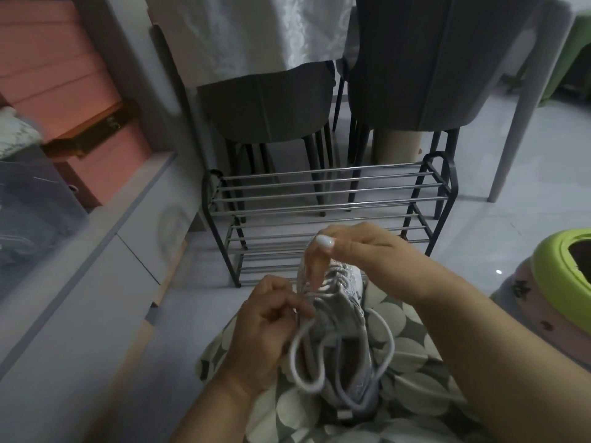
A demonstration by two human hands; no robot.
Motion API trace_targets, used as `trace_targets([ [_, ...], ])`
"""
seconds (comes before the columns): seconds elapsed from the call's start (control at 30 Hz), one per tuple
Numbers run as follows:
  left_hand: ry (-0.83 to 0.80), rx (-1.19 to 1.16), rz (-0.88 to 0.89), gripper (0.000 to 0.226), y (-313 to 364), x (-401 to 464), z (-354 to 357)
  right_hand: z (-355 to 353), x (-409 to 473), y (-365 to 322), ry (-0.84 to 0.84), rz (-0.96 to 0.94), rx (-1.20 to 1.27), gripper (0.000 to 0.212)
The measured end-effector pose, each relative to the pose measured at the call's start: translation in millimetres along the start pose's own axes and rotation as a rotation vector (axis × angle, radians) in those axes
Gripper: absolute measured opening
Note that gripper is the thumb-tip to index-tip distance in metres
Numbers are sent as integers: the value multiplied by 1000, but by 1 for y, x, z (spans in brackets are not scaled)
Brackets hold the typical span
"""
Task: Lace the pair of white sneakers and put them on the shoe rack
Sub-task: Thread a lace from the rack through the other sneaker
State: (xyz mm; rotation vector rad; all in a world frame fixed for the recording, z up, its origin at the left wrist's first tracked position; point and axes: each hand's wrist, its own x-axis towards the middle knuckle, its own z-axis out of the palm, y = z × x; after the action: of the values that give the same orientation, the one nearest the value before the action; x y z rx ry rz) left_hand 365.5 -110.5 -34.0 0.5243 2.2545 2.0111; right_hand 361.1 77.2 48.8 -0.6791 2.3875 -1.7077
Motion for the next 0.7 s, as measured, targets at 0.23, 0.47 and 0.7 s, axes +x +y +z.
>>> trace_targets([
  [0.23, 5, -139, -26, 38, -5, 5, -4, 10, -1, 8, 19, 308, -531, 39],
  [0.47, 106, 0, -136, 9, -8, 11, 7, 15, -8, 16, -67, 270, -977, 21],
  [0.7, 132, 119, -140, 8, -7, 9, 5, 30, 1, 26, -37, 302, -1121, 28],
])
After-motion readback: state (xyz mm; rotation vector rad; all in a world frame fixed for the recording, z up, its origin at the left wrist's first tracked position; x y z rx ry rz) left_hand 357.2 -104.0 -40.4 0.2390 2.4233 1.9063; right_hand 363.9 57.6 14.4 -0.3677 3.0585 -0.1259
